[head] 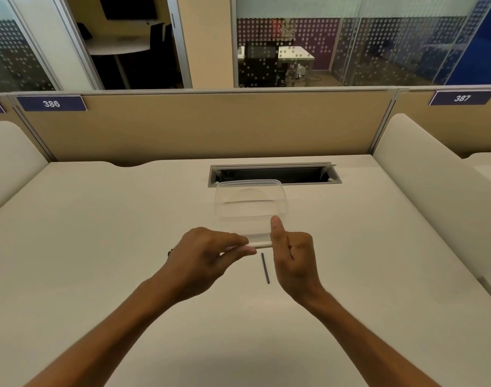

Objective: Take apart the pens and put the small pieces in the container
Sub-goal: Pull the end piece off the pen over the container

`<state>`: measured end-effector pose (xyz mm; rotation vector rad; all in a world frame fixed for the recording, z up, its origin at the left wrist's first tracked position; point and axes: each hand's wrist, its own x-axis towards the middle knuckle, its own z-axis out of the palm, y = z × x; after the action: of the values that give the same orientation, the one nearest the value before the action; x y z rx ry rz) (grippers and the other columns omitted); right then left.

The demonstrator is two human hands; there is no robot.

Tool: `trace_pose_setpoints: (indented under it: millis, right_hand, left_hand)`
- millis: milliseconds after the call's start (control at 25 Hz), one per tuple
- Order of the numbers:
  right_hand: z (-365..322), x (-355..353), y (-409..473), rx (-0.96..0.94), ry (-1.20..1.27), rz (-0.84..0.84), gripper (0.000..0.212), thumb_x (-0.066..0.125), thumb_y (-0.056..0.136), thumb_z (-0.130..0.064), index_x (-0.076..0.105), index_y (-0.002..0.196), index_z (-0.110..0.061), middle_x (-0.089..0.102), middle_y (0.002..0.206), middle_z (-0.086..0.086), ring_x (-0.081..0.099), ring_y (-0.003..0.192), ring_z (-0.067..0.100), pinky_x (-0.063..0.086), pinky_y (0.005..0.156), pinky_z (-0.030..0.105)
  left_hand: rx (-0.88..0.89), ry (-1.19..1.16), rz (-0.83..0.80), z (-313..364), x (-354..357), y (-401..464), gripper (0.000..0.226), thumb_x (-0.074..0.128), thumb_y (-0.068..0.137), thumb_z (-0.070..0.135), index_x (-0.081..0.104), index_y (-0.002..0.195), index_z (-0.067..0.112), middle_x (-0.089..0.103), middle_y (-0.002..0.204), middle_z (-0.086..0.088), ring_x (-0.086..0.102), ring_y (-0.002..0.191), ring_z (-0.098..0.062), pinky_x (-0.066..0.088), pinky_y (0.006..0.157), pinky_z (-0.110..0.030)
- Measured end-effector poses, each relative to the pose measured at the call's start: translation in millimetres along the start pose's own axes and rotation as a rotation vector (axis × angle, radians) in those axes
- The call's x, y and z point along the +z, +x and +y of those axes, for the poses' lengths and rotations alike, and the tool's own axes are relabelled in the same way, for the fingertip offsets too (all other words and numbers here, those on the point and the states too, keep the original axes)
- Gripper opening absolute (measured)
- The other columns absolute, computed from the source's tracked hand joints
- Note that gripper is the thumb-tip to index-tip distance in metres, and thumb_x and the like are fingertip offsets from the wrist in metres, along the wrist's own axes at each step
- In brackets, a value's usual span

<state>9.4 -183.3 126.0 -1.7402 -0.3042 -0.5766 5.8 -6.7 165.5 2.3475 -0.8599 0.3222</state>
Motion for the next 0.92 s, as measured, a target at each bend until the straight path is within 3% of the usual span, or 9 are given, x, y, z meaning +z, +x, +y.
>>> trace_pose_setpoints:
  millis: [80,120,240,360,480,520,640,800,920]
  right_hand:
    - [-3,-7,7,-0.304,-0.138,-0.032,0.056,0.041,0.103,-0.023,0.037,0.047,-0.021,0.034,0.041,-0.014,0.029,0.039,0.007,0.019,0.047,0.007]
    - [-2,-10,10,-0.444,-0.198,-0.056,0.057,0.037,0.104,-0.024,0.041,0.048,-0.013,0.037,0.041,-0.005,0.029,0.041,0.009,0.02,0.048,0.011]
    - [1,-12,15,-0.603,-0.297,-0.07,0.06,0.034,0.105,-0.024,0.045,0.049,-0.005,0.041,0.042,0.007,0.032,0.039,0.013,0.023,0.045,0.02]
    - [1,-6,13,-0.343,-0.246,-0.048,0.06,0.038,0.103,-0.03,0.044,0.048,-0.007,0.041,0.041,0.002,0.031,0.038,0.009,0.027,0.039,0.024]
    - [2,6,11,0.169,-0.066,-0.056,0.058,0.045,0.1,-0.037,0.045,0.048,-0.011,0.039,0.039,-0.009,0.039,0.038,0.01,0.033,0.042,0.025]
    - [2,8,12,0.331,-0.025,-0.078,0.056,0.045,0.099,-0.038,0.046,0.049,-0.013,0.04,0.038,-0.01,0.041,0.039,0.008,0.036,0.045,0.024]
    - [3,11,15,0.575,0.037,-0.147,0.053,0.043,0.1,-0.039,0.047,0.052,-0.017,0.041,0.037,-0.011,0.043,0.038,0.003,0.041,0.048,0.017]
    - [2,9,11,0.405,0.056,-0.077,0.053,0.044,0.101,-0.032,0.046,0.05,-0.016,0.041,0.038,-0.011,0.042,0.039,0.005,0.035,0.044,0.017]
    - [-5,2,15,0.011,0.001,-0.031,0.057,0.044,0.102,-0.028,0.04,0.047,-0.017,0.036,0.038,-0.011,0.035,0.037,0.007,0.028,0.039,0.016]
  left_hand:
    - [-0.165,-0.376,-0.186,0,-10,6,0.03,0.056,0.09,0.044,0.075,0.087,0.021,0.06,0.053,0.007,0.048,0.045,-0.01,0.039,0.047,-0.019]
    - [-0.232,-0.529,-0.292,-1,-15,9,0.028,0.057,0.089,0.041,0.076,0.085,0.02,0.059,0.053,0.006,0.046,0.045,-0.008,0.039,0.048,-0.017]
    - [-0.305,-0.679,-0.392,-2,-20,9,0.028,0.06,0.087,0.039,0.076,0.082,0.016,0.055,0.052,0.003,0.042,0.045,-0.009,0.038,0.048,-0.017]
    - [-0.197,-0.423,-0.12,2,-14,4,0.028,0.061,0.086,0.042,0.077,0.087,0.019,0.06,0.054,0.008,0.048,0.048,-0.008,0.039,0.049,-0.015]
    - [0.2,0.388,0.087,-5,-9,-1,0.023,0.062,0.091,0.034,0.074,0.088,0.013,0.062,0.059,0.003,0.048,0.045,-0.013,0.042,0.039,-0.025]
    - [0.275,0.541,0.101,-6,-8,-1,0.02,0.065,0.09,0.029,0.073,0.088,0.01,0.061,0.059,-0.001,0.048,0.043,-0.017,0.041,0.037,-0.027]
    - [0.356,0.659,0.145,-10,-4,0,0.017,0.071,0.087,0.022,0.073,0.09,0.006,0.063,0.061,-0.005,0.049,0.044,-0.019,0.04,0.035,-0.027]
    - [0.256,0.438,0.055,-5,-10,7,0.026,0.061,0.09,0.033,0.073,0.088,0.01,0.065,0.061,-0.002,0.052,0.043,-0.018,0.042,0.039,-0.025]
    - [-0.019,-0.058,-0.099,2,-21,16,0.037,0.054,0.091,0.046,0.075,0.087,0.015,0.063,0.057,0.006,0.051,0.045,-0.01,0.041,0.045,-0.023]
